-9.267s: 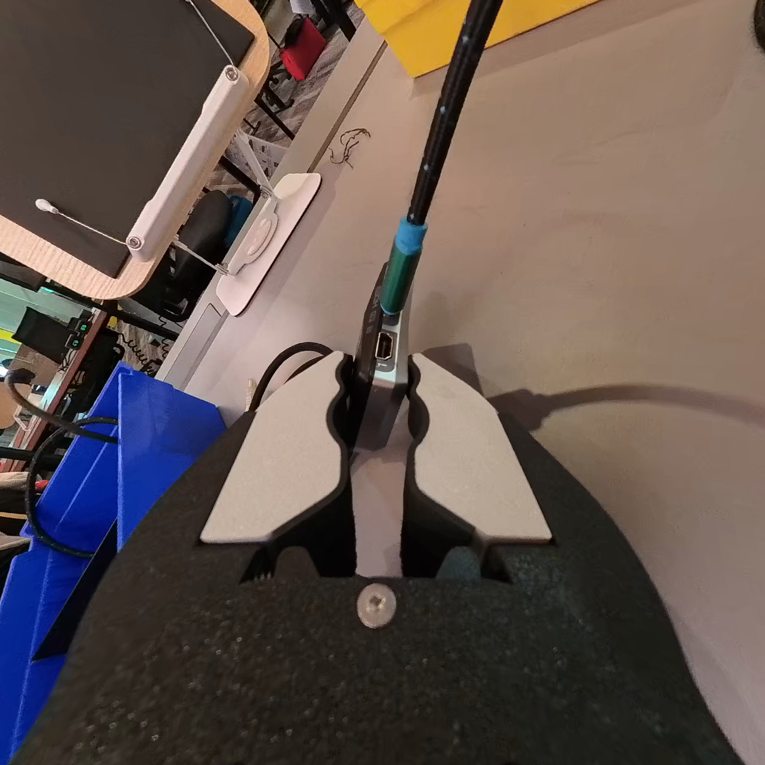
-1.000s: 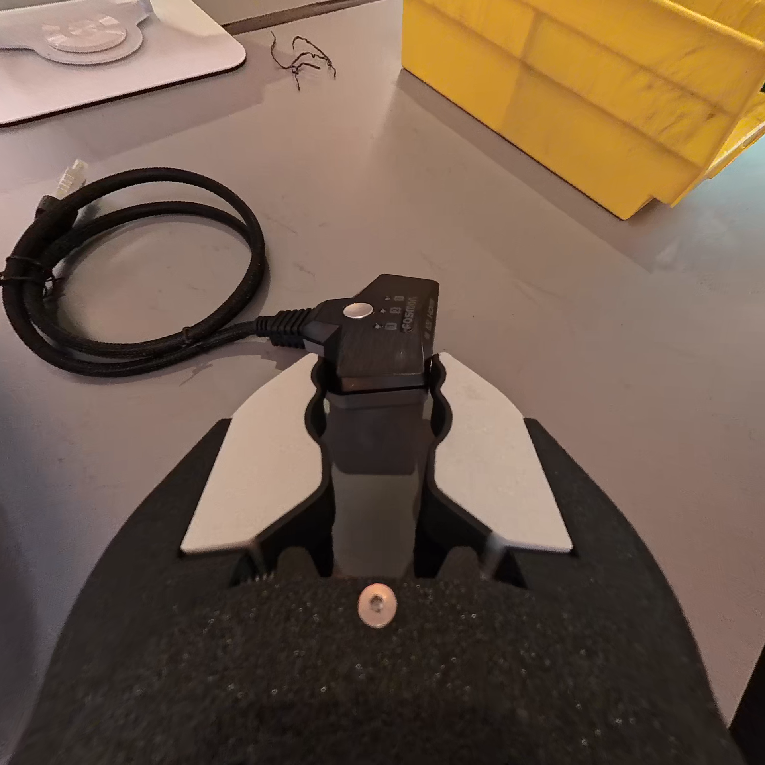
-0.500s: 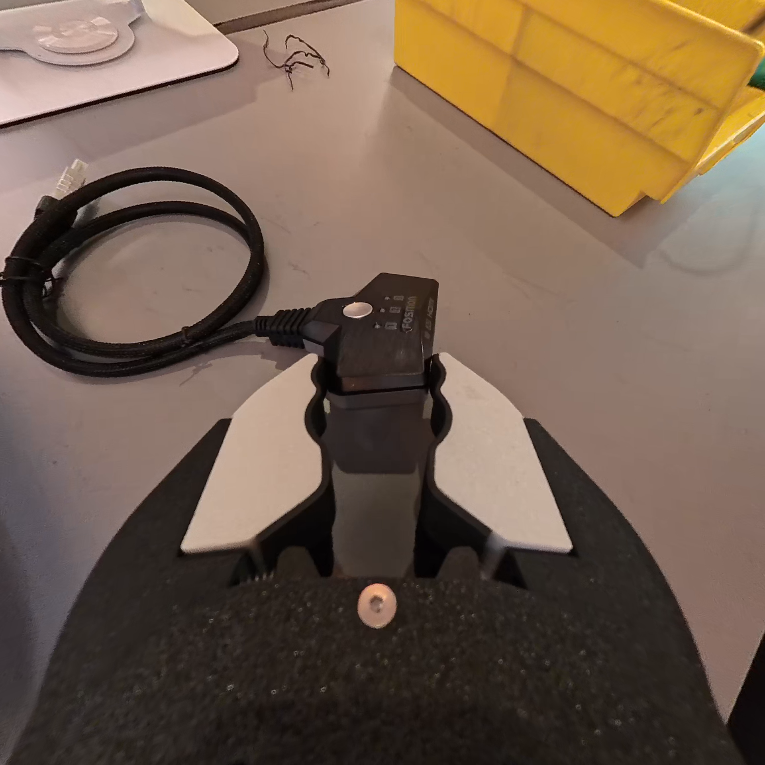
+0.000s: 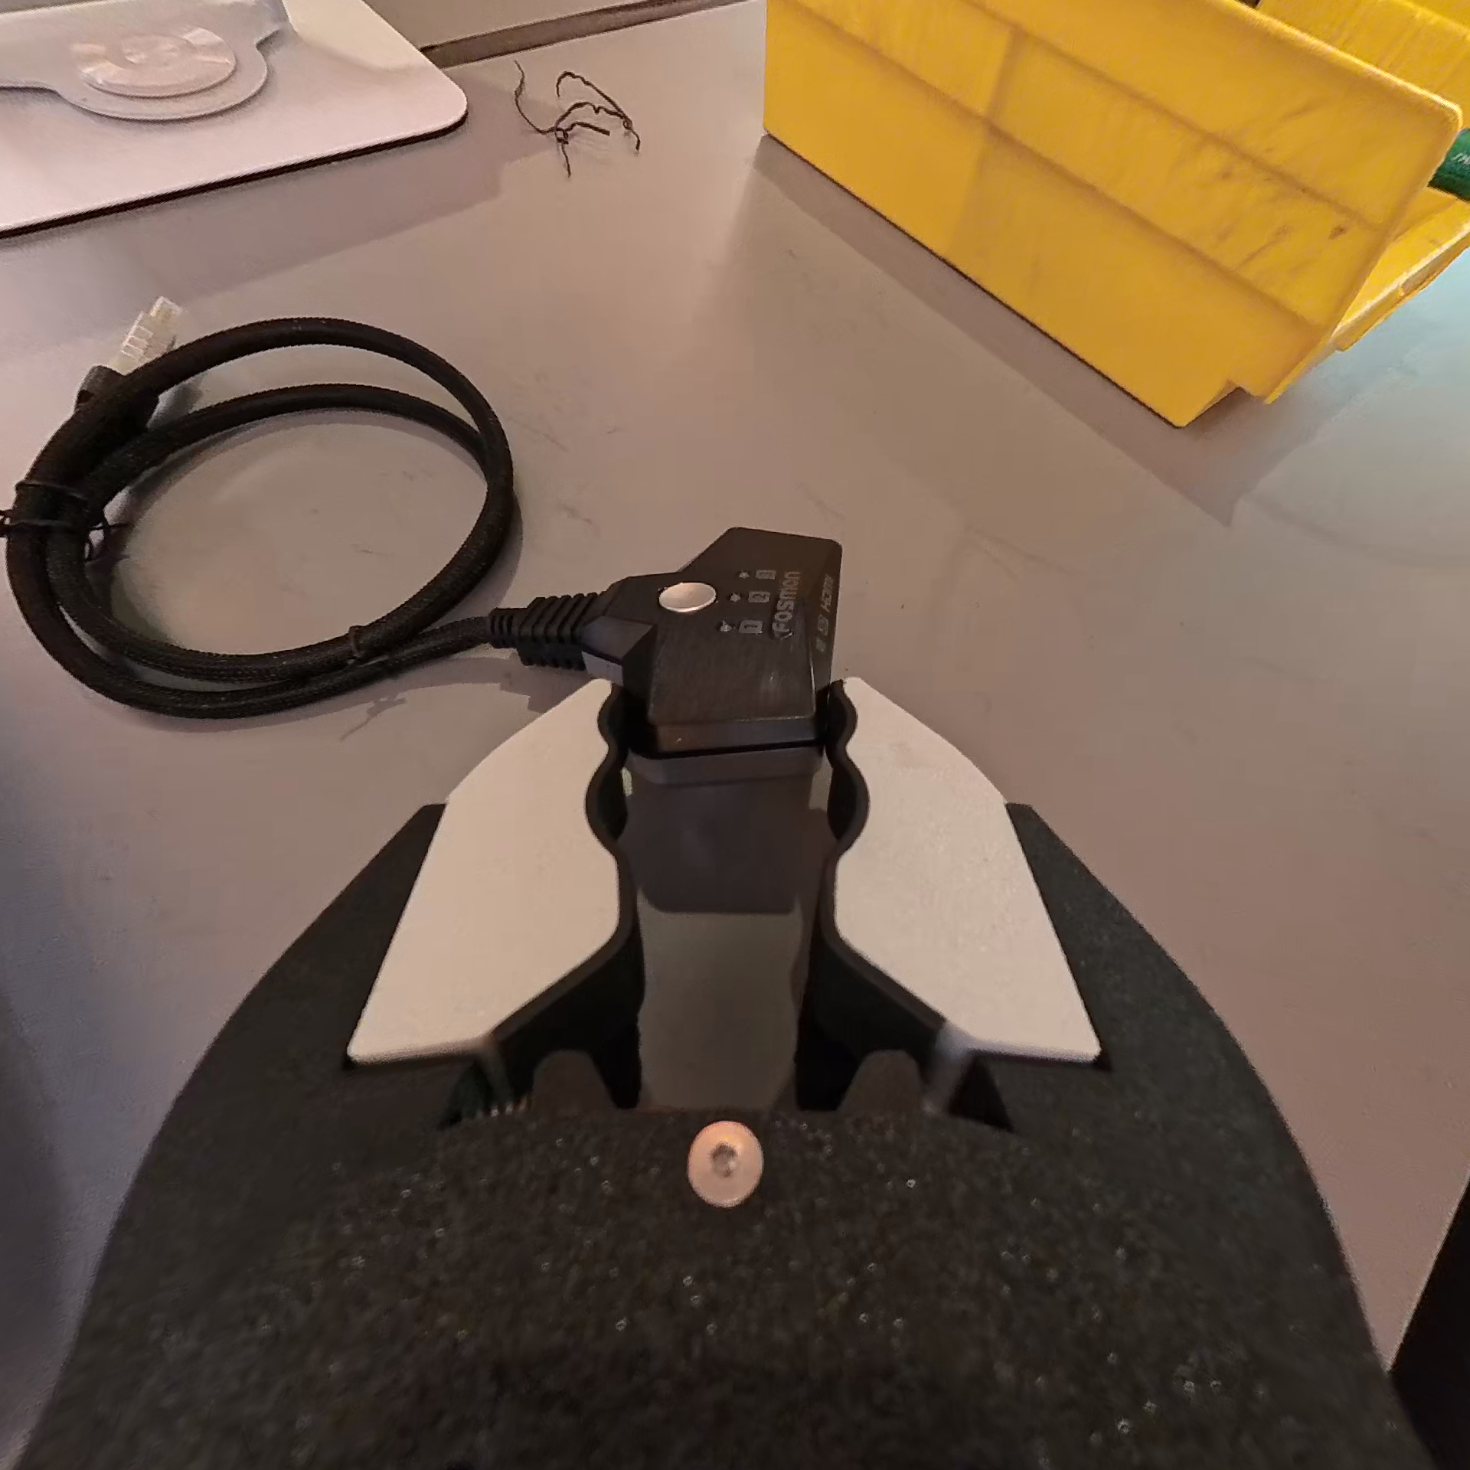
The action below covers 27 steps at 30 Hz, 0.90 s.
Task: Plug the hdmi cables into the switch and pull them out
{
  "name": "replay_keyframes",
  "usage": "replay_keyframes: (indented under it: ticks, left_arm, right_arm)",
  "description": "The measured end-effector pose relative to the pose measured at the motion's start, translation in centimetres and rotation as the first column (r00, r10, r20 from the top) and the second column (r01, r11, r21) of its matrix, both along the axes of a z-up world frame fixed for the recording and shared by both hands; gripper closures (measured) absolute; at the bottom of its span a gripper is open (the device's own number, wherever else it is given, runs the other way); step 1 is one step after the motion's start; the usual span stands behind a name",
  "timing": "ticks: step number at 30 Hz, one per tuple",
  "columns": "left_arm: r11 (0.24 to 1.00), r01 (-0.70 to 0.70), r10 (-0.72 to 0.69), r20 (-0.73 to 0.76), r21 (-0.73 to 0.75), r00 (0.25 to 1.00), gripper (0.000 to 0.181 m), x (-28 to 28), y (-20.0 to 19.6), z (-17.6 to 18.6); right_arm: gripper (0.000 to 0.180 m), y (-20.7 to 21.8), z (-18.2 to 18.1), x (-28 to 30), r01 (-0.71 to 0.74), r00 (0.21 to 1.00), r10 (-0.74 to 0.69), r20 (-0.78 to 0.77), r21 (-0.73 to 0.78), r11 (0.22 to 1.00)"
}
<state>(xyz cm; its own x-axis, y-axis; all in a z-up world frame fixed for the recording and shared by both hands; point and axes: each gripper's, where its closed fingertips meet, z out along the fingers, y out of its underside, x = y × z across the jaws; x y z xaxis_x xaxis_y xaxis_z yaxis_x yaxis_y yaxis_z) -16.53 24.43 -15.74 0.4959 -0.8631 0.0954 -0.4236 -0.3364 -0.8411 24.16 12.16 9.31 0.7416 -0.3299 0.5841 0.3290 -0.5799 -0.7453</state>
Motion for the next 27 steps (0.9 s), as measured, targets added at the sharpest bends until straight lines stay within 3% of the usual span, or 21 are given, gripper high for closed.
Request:
replay_keyframes:
  ticks: [2, 8, 11, 14, 18, 24, 27]
  left_arm:
    - [1.000, 0.001, -0.001, 0.000, 0.000, 1.000, 0.133, 0.0, 0.0, 0.0]
    - [1.000, 0.002, -0.002, 0.003, -0.003, 1.000, 0.133, 0.0, -0.1, 0.0]
    - [1.000, 0.003, -0.003, -0.001, -0.001, 1.000, 0.133, 0.0, -0.1, 0.0]
    - [1.000, 0.004, -0.004, -0.003, 0.000, 1.000, 0.133, 0.0, -0.1, 0.0]
    - [1.000, 0.009, -0.009, -0.004, 0.001, 1.000, 0.133, 0.0, -0.2, -0.1]
    - [1.000, 0.011, -0.011, -0.005, -0.001, 1.000, 0.133, 0.0, -0.2, -0.1]
    - [1.000, 0.012, -0.012, -0.005, -0.001, 1.000, 0.133, 0.0, -0.3, -0.1]
  right_arm:
    - [0.174, 0.9, -1.1, -0.2, -0.004, 0.996, 0.003, 0.088, 0.014, 1.000]
    - [0.174, 2.3, -11.7, -0.5, 0.028, 0.988, -0.002, 0.158, -0.165, 0.986]
    - [0.174, 1.7, -13.3, -1.0, 0.067, 0.971, -0.017, 0.240, -0.205, 0.976]
    - [0.174, 1.5, -15.9, -2.7, 0.011, 0.988, 0.028, 0.150, -0.256, 0.967]
    - [0.174, 1.0, -20.9, -3.5, -0.017, 0.988, 0.085, 0.125, -0.463, 0.886]
    - [0.161, 1.7, -20.5, -5.9, -0.205, 0.976, 0.154, -0.154, -0.411, 0.888]
    - [0.148, 0.7, -20.5, -6.1, -0.286, 0.946, 0.170, -0.276, -0.462, 0.840]
